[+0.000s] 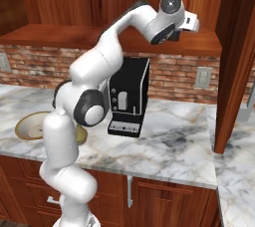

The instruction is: Retrieve the bottle and the shaker from the cabinet and place them next to the mixing bowl on the counter. Then add garlic from the fridge to the mixing bowl.

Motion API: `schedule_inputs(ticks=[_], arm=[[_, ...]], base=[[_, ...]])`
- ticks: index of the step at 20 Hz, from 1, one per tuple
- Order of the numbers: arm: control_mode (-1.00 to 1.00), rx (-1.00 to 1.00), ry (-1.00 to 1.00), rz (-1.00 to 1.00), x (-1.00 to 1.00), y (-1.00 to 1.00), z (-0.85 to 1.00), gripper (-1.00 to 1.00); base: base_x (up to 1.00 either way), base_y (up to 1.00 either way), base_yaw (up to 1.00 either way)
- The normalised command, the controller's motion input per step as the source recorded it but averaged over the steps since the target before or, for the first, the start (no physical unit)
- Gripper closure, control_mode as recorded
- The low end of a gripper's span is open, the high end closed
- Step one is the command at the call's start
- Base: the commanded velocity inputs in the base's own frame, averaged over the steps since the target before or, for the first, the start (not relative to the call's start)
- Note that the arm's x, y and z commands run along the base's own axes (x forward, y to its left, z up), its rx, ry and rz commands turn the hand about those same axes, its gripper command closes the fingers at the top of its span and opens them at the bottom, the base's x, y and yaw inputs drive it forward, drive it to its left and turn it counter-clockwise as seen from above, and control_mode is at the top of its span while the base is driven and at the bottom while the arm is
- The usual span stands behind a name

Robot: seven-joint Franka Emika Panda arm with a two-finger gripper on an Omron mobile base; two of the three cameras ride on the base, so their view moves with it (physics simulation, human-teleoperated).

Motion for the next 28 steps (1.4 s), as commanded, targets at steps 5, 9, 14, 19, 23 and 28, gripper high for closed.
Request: schedule_inputs(ticks=[5,9,14,19,23,28], arm=[[-1.00,-0.07,-0.05,0.00,-0.69,0.59,-0.16,1.00],[-1.00,-0.05,-0.04,0.00,-0.62,0.53,0.07,1.00],[-1.00,-0.10,0.00,0.00,-0.66,0.66,0.10,1.00],[-1.00,-0.06,-0.05,0.02,-0.64,0.63,0.03,1.00],[-1.00,0.00,-0.05,0.00,-0.51,0.55,0.00,1.00],[-1.00,0.00,-0.02,0.00,-0.55,0.60,0.00,1.00]], base=[[0.00,0.00,0.00],[0.00,0.00,0.00],[0.00,0.00,0.00],[0.00,0.00,0.00],[0.00,0.00,0.00],[0.00,0.00,0.00]])
